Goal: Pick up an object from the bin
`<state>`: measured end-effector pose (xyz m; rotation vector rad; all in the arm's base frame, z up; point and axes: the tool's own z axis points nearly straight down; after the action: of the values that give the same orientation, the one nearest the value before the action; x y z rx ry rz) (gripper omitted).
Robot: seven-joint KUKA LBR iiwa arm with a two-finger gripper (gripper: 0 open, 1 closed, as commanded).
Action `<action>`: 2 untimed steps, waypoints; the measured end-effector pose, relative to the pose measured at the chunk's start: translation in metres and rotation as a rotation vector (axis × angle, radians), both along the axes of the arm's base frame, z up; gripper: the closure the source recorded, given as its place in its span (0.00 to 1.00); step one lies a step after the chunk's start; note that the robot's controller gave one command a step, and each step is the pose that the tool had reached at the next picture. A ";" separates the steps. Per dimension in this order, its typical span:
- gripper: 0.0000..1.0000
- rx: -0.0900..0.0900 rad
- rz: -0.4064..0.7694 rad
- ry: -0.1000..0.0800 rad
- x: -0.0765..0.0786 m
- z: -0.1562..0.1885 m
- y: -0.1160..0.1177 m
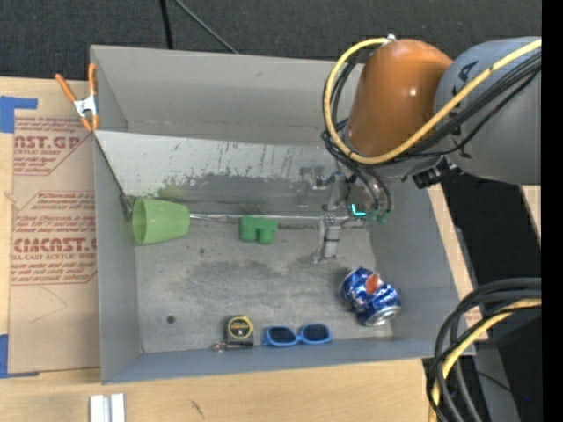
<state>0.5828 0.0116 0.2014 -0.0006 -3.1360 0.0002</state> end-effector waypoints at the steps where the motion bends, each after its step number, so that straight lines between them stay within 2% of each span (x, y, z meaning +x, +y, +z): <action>1: 0.00 0.001 -0.039 0.005 -0.090 -0.136 0.021; 2: 0.00 -0.001 0.134 -0.020 -0.100 -0.130 -0.036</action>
Offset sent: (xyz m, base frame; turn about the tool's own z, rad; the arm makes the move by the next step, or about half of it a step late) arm -0.0864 0.0197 -0.1314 0.0400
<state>0.4831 -0.0244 0.0716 0.2113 -3.1487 0.0028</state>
